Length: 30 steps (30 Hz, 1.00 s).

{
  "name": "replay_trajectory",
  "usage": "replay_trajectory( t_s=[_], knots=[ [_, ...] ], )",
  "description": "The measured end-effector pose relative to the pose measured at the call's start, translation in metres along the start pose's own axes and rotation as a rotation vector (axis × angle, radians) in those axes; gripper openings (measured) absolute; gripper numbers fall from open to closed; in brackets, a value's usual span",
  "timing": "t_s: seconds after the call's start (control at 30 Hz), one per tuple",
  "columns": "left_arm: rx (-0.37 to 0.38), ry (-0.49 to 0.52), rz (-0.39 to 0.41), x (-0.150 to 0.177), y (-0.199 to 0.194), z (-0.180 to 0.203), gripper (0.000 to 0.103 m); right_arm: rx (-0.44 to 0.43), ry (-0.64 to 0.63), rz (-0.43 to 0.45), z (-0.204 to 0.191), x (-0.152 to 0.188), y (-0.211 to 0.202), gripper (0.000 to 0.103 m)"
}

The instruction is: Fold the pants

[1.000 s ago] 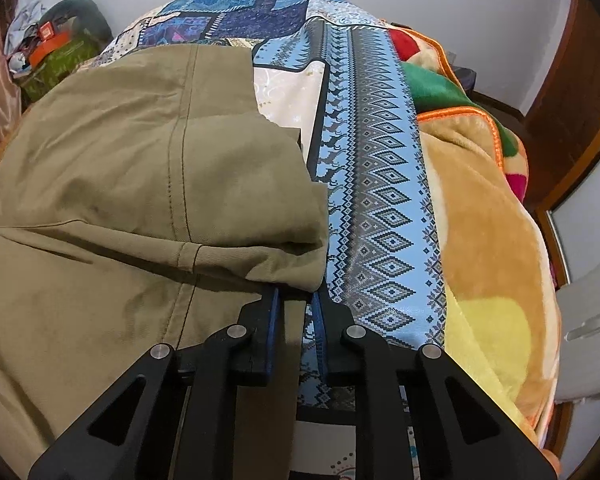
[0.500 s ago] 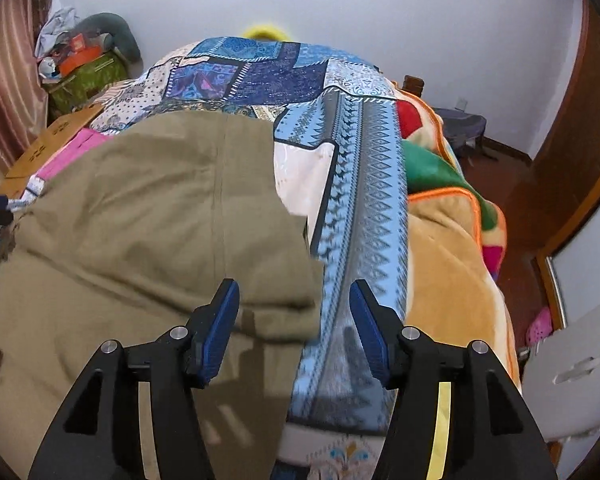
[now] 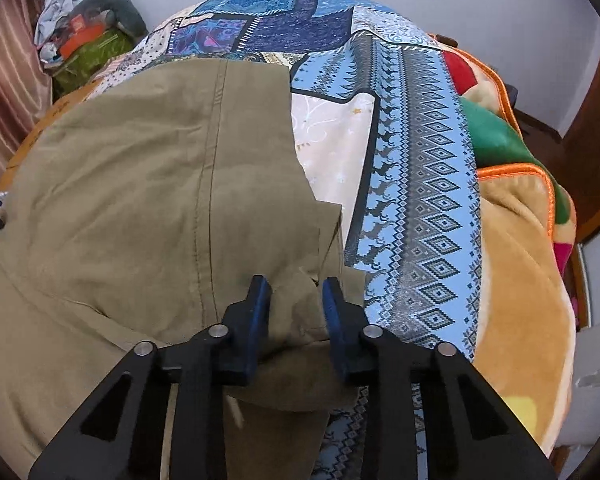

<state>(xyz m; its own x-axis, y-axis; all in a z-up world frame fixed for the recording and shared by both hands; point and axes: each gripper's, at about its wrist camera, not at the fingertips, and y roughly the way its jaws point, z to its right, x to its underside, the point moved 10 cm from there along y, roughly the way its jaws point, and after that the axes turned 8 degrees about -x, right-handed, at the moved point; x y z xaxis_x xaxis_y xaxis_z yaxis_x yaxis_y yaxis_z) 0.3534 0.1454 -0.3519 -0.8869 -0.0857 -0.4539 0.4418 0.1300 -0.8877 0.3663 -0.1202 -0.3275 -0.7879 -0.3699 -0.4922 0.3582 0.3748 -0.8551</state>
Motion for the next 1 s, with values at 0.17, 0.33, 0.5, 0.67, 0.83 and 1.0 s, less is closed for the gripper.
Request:
replay_trajectory(
  t_s=[0.17, 0.33, 0.5, 0.67, 0.83, 1.0],
  knots=[
    [-0.030, -0.014, 0.013, 0.002, -0.001, -0.010, 0.064, 0.065, -0.021, 0.013, 0.006, 0.003, -0.004, 0.017],
    [-0.028, -0.057, 0.003, 0.006, 0.006, -0.015, 0.075, 0.120, -0.010, 0.018, 0.007, 0.004, -0.003, 0.017],
    [0.045, -0.108, -0.044, 0.007, -0.007, -0.015, 0.074, 0.118, 0.015, -0.031, 0.011, 0.000, -0.009, 0.020],
    [0.001, -0.072, 0.030, -0.009, -0.035, -0.026, 0.074, 0.130, -0.005, 0.023, 0.004, -0.017, -0.038, 0.022],
    [-0.025, -0.092, 0.057, -0.032, -0.036, -0.046, 0.074, 0.117, -0.056, 0.121, -0.009, -0.051, -0.065, 0.048],
    [-0.048, -0.106, 0.031, -0.049, -0.009, -0.060, 0.074, 0.083, -0.069, 0.203, -0.020, -0.090, -0.067, 0.063]
  ],
)
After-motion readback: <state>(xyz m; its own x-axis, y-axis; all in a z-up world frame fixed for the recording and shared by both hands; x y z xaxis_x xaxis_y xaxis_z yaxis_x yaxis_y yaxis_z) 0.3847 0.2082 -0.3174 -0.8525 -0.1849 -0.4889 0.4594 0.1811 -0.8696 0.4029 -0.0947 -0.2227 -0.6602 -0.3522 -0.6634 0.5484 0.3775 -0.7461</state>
